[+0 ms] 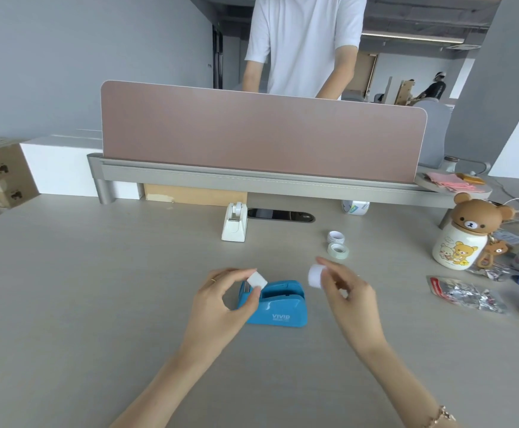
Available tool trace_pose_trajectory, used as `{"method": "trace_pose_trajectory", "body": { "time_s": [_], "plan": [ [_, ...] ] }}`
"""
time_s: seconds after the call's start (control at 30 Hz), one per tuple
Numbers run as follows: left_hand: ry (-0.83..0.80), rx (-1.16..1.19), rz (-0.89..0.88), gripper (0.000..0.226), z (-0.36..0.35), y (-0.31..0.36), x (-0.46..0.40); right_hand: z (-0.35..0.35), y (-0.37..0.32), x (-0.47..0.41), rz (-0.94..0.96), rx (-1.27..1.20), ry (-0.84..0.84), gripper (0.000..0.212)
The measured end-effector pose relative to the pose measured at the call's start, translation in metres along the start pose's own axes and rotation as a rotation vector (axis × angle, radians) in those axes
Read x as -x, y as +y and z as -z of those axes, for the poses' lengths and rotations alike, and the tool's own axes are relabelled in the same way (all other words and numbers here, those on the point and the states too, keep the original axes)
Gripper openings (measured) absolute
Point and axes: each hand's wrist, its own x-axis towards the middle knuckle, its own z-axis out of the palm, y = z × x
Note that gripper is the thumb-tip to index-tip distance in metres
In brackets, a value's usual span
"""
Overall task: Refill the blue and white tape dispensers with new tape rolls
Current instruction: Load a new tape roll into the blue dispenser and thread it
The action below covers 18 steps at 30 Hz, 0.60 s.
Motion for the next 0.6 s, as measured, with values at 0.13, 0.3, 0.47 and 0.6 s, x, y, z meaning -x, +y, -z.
{"method": "trace_pose_trajectory", "body": {
  "time_s": [0.13,0.3,0.47,0.6],
  "plan": [
    [-0.014,0.050,0.065,0.021,-0.001,-0.009,-0.015,0.024,0.032,-0.021,-0.103,0.197,0.099,0.024],
    [0.032,0.261,0.236,0.015,0.003,-0.029,-0.038,0.043,0.063,-0.040,-0.265,0.217,0.123,0.010],
    [0.169,0.363,0.333,0.017,0.009,-0.044,-0.055,0.051,0.079,-0.075,-0.347,0.325,0.127,0.015],
    [0.101,0.369,0.388,0.008,0.006,-0.049,-0.057,0.053,0.091,-0.102,-0.417,0.397,0.157,0.015]
  ]
}}
